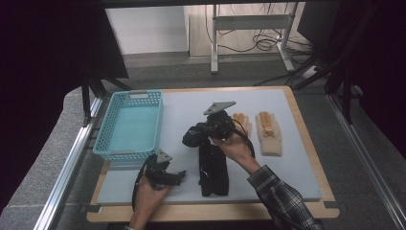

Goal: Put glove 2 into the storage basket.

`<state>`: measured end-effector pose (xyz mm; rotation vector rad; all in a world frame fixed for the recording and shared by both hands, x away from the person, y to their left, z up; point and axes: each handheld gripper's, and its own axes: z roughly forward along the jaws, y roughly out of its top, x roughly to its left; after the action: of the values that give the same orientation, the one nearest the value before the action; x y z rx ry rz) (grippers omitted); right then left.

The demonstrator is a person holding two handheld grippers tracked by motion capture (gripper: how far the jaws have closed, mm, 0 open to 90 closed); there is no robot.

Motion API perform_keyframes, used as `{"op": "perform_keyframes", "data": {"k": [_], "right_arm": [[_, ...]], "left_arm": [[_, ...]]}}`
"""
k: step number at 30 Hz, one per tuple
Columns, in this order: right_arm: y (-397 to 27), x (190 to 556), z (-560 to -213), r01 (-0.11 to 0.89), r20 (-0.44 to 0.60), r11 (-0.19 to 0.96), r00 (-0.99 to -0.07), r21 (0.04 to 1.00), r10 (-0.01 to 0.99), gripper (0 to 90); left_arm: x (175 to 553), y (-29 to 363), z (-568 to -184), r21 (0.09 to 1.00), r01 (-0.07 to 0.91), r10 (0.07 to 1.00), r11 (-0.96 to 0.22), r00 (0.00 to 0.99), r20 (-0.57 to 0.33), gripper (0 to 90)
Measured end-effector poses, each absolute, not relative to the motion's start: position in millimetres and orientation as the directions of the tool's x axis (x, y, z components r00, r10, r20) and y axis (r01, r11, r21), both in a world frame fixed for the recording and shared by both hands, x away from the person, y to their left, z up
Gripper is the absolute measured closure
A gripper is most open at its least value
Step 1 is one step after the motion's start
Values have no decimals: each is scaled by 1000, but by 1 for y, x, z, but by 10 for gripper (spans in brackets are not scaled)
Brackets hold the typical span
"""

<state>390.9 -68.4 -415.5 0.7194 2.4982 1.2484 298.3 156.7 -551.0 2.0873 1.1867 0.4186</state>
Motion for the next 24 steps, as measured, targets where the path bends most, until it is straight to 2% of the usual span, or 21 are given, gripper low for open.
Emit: {"op": "perform_keyframes", "data": {"k": [5,10,17,19,21,24], "right_arm": [[-85,364,-424,335,10,518,-846,787,532,870],[-101,343,-461,384,54,563,-856,732,513,832],[-99,369,-482,419,62,535,-825,733,562,495],[-89,378,-489,428,56,556,-825,713,563,448],[-80,384,-499,427,20,599,-824,677,566,454],[-74,388,-513,438,-7,636,-820,635,572,547]], "left_arm": [[298,157,-551,702,624,846,-343,530,-57,46],[298,157,-551,700,622,844,-351,534,-51,46],[298,157,-551,703,622,845,-346,532,-54,46],[298,157,-551,701,623,844,-348,533,-54,46],[298,157,-551,701,623,844,-349,533,-54,46],[298,157,-551,701,623,845,-348,533,-53,46]]}}
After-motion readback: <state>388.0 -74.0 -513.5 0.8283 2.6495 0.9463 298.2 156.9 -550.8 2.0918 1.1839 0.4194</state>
